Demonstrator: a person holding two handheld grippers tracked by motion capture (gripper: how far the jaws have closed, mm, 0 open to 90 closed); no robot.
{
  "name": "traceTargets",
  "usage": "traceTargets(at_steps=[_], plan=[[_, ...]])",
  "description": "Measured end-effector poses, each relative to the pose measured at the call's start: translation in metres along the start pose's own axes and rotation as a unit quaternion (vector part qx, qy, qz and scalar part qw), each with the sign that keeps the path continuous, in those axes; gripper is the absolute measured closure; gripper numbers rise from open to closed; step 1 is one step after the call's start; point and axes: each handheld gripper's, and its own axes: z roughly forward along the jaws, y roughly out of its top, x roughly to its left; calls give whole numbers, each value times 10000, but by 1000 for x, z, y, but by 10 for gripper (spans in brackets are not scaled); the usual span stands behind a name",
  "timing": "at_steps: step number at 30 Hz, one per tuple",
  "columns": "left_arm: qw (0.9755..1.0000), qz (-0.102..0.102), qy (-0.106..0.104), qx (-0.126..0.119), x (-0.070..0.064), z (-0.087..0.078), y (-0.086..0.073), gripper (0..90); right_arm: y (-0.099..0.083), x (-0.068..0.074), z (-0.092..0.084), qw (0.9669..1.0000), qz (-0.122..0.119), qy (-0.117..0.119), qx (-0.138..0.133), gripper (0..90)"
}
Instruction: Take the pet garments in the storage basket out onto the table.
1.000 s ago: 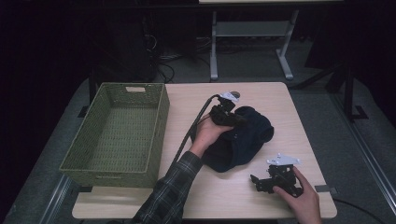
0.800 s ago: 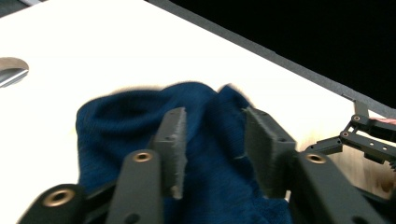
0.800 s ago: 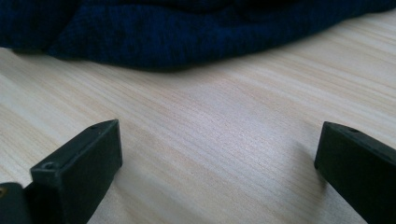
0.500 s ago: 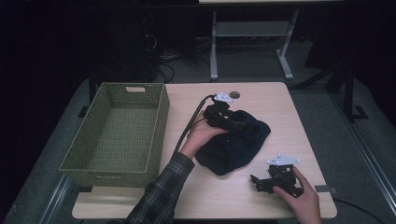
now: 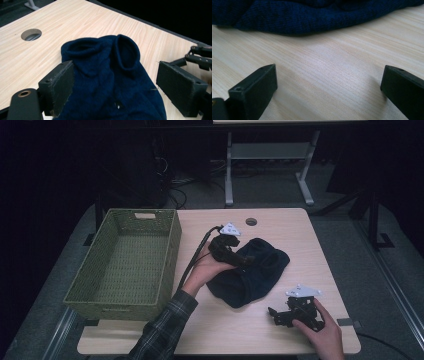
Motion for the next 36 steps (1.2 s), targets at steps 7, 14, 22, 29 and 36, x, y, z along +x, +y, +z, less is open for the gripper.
traceTargets(at_steps=[7,14,22,29,36], plan=[[10000,5,39,7,-10,-15,-8,143,0,0,0,10000,5,7,7,5],[10000,-46,49,-25,-15,-27,-17,144,0,0,0,10000,6,7,8,5],[9998,-75,169,-86,-21,-38,-34,146,0,0,0,10000,8,7,11,5],[9995,-115,267,-111,-28,-46,-51,147,0,0,0,10000,-7,-2,3,5],[9992,-103,375,-59,-34,-51,-74,147,0,0,0,10000,6,-1,10,5]])
